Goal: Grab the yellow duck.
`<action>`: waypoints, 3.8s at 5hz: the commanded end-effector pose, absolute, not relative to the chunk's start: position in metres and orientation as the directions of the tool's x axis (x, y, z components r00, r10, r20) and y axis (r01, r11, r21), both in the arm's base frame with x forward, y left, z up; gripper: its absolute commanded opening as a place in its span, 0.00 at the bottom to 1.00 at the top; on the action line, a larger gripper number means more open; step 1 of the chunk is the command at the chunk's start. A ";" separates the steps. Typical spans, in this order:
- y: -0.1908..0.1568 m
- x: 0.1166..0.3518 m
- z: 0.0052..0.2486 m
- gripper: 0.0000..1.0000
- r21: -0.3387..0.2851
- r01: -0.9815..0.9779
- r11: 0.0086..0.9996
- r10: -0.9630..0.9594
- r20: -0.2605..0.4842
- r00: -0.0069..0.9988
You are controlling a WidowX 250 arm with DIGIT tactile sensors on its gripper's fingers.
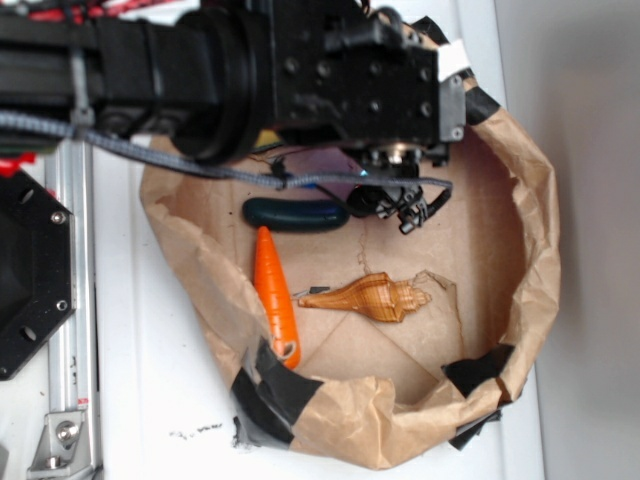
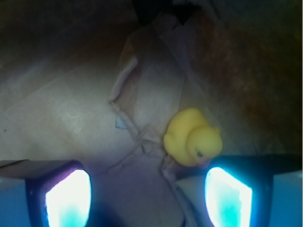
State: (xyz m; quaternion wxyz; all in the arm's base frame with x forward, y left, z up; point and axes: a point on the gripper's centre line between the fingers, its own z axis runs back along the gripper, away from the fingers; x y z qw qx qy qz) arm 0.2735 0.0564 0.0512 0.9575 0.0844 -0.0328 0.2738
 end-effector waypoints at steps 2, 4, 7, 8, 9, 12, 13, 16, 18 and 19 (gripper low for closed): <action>0.085 0.271 0.058 1.00 0.109 -0.463 0.880 0.440 0.181 0.880; 0.098 0.267 0.063 1.00 0.083 -0.460 0.884 0.438 0.197 0.877; 0.060 0.289 0.059 1.00 0.047 -0.341 0.939 0.329 0.167 0.929; 0.061 0.287 0.056 1.00 0.041 -0.346 0.937 0.336 0.155 0.929; 0.063 0.284 0.054 1.00 0.034 -0.350 0.936 0.342 0.143 0.929; 0.110 0.292 0.004 1.00 -0.019 -0.344 0.939 0.344 0.095 0.934; 0.102 0.289 0.007 1.00 -0.027 -0.353 0.935 0.354 0.113 0.928; 0.094 0.285 0.016 0.00 -0.006 -0.389 0.921 0.386 0.124 0.914; 0.083 0.270 0.055 1.00 0.011 -0.360 0.933 0.353 0.180 0.918; 0.086 0.261 0.069 1.00 0.019 -0.376 0.926 0.365 0.206 0.908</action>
